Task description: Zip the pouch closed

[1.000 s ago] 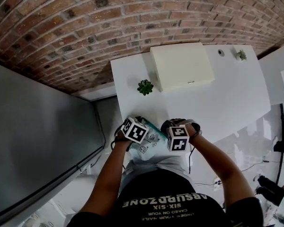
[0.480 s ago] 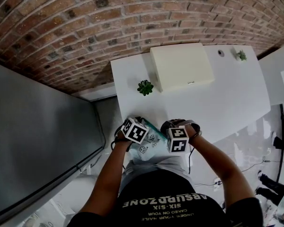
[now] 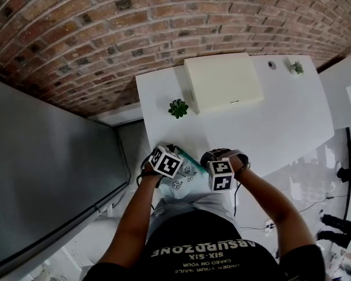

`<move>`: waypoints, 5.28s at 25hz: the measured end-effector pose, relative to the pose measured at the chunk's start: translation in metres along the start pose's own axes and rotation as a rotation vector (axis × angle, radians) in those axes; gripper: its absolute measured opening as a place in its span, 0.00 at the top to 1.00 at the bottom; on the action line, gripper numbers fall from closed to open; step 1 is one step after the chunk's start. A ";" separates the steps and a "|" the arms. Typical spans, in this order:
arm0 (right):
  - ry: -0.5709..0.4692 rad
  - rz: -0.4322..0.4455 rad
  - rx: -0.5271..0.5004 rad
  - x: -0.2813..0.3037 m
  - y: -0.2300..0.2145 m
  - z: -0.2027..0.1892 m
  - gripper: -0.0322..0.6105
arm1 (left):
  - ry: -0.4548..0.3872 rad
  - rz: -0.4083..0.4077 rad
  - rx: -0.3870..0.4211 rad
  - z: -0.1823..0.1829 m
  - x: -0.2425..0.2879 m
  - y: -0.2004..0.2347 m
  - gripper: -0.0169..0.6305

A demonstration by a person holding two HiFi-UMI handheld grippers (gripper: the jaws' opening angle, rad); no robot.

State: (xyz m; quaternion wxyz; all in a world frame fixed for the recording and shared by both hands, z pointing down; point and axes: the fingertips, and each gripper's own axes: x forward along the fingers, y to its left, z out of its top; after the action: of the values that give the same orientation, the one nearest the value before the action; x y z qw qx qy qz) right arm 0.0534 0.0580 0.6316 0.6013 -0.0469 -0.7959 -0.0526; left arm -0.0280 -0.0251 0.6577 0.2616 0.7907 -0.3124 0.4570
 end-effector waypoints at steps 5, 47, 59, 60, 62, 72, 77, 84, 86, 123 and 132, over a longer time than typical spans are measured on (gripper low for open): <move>0.009 0.013 0.003 0.000 0.005 -0.006 0.95 | 0.001 0.002 -0.005 0.000 0.000 0.000 0.93; 0.026 -0.017 0.045 0.004 0.033 -0.028 0.95 | -0.011 0.044 -0.013 -0.004 0.000 -0.004 0.93; -0.013 -0.062 0.161 0.007 0.034 -0.029 0.95 | -0.046 -0.013 -0.206 -0.012 -0.010 -0.002 0.93; -0.017 -0.062 0.172 0.007 0.034 -0.029 0.95 | -0.051 -0.013 -0.215 -0.012 -0.012 -0.002 0.93; -0.023 -0.063 0.192 0.007 0.035 -0.029 0.95 | -0.064 -0.011 -0.235 -0.011 -0.016 -0.002 0.93; -0.090 -0.128 0.325 -0.003 0.033 -0.035 0.88 | -0.139 0.009 -0.345 -0.012 -0.036 -0.001 0.90; -0.178 -0.151 0.456 -0.020 0.027 -0.036 0.88 | -0.192 0.032 -0.396 -0.005 -0.051 -0.004 0.90; -0.369 -0.169 0.641 -0.053 0.018 -0.026 0.88 | -0.269 0.077 -0.412 0.009 -0.079 -0.018 0.90; -0.414 -0.181 0.660 -0.064 0.017 -0.020 0.88 | -0.295 0.086 -0.419 0.012 -0.088 -0.024 0.90; -0.838 -0.375 0.765 -0.188 0.005 0.052 0.95 | -0.633 0.172 -0.428 0.062 -0.193 -0.115 0.96; -0.837 -0.388 0.764 -0.195 0.008 0.050 0.95 | -0.648 0.172 -0.418 0.068 -0.196 -0.121 0.96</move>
State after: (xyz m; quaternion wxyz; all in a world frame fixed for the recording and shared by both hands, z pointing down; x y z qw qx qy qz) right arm 0.0604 0.0701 0.4304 0.1906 0.3021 -0.9217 0.1512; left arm 0.0225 0.0583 0.4379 0.2654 0.7947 -0.5301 0.1305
